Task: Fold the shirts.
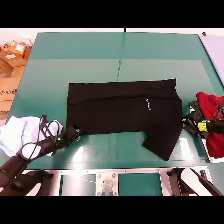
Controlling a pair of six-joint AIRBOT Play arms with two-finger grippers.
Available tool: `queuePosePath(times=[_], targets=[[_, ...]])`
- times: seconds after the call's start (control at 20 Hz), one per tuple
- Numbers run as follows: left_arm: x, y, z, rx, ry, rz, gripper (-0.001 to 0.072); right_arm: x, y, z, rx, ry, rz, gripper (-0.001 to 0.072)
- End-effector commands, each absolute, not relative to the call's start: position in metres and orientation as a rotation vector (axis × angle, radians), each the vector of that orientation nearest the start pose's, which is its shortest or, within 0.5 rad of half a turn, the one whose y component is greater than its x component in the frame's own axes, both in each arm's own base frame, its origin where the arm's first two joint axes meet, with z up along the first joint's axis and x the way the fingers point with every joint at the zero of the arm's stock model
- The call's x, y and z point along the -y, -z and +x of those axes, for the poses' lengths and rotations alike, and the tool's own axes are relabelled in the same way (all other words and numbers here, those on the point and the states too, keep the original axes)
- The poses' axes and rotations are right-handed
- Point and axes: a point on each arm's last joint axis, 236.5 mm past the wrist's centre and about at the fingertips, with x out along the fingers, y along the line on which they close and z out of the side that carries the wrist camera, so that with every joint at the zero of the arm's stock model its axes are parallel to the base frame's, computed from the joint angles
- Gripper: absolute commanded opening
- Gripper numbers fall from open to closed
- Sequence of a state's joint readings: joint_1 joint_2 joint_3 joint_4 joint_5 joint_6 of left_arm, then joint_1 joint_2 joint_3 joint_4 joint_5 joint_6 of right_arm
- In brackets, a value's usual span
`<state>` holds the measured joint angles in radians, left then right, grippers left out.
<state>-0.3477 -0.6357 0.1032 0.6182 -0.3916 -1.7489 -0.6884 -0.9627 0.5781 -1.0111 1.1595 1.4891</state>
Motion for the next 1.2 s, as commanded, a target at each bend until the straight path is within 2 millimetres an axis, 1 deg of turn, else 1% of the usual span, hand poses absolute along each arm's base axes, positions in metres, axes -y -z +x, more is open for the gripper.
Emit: queuePosePath(times=[0.0,0.05,0.1,0.15,0.2,0.25,0.3,0.35,0.4,0.45,0.5,0.65,0.8,0.85,0.9,0.95,1.05,1.1,1.15], targets=[[0.158,0.080,0.237,-1.014,0.102,-0.974,0.0595,0.054,0.050,0.252,-1.216,0.242,0.989,0.0545],[0.157,0.096,0.232,-1.070,0.065,-0.967,0.0596,0.054,0.049,0.253,-1.213,0.240,0.994,0.0544],[0.159,0.108,0.226,-1.123,0.036,-0.977,0.0595,0.054,0.049,0.253,-1.213,0.239,0.995,0.0545],[0.164,0.110,0.226,-1.156,0.043,-0.961,0.0595,0.054,0.049,0.253,-1.213,0.239,0.995,0.0545],[0.169,0.104,0.232,-1.152,0.076,-0.931,0.0595,0.053,0.049,0.253,-1.212,0.237,0.997,0.0545],[0.173,0.093,0.243,-1.121,0.114,-0.908,0.0594,0.053,0.048,0.253,-1.210,0.235,1.001,0.0545],[0.174,0.083,0.253,-1.086,0.138,-0.885,0.0593,0.053,0.048,0.253,-1.210,0.236,1.000,0.0545],[0.172,0.078,0.261,-1.055,0.143,-0.862,0.0590,0.053,0.048,0.254,-1.210,0.236,1.000,0.0545],[0.169,0.078,0.264,-1.037,0.140,-0.844,0.0402,0.053,0.048,0.254,-1.210,0.235,1.001,0.0545],[0.163,0.080,0.265,-1.034,0.138,-0.813,0.0184,0.053,0.048,0.254,-1.210,0.235,1.001,0.0545],[0.154,0.082,0.267,-1.027,0.126,-0.779,0.0020,0.053,0.048,0.253,-1.211,0.235,1.000,0.0545],[0.124,0.088,0.272,-1.043,0.059,-0.777,0.0024,0.050,0.048,0.251,-1.224,0.228,1.003,0.0544],[0.104,0.080,0.282,-1.031,0.076,-0.700,0.0024,0.050,0.046,0.251,-1.227,0.223,1.003,0.0544],[0.101,0.075,0.285,-1.036,0.074,-0.715,0.0024,0.048,0.045,0.250,-1.233,0.218,1.005,0.0544],[0.107,0.071,0.281,-1.071,0.095,-0.736,0.0024,0.047,0.045,0.249,-1.239,0.214,1.007,0.0544],[0.119,0.067,0.270,-1.141,0.145,-0.740,0.0024,0.047,0.045,0.249,-1.239,0.214,1.008,0.0544],[0.142,0.063,0.235,-1.307,0.239,-0.756,0.0023,0.048,0.046,0.250,-1.233,0.219,1.007,0.0544],[0.149,0.063,0.220,-1.369,0.273,-0.752,0.0022,0.050,0.046,0.252,-1.225,0.225,1.007,0.0544],[0.155,0.065,0.209,-1.411,0.293,-0.736,0.0021,0.052,0.046,0.254,-1.212,0.233,1.004,0.0544]])
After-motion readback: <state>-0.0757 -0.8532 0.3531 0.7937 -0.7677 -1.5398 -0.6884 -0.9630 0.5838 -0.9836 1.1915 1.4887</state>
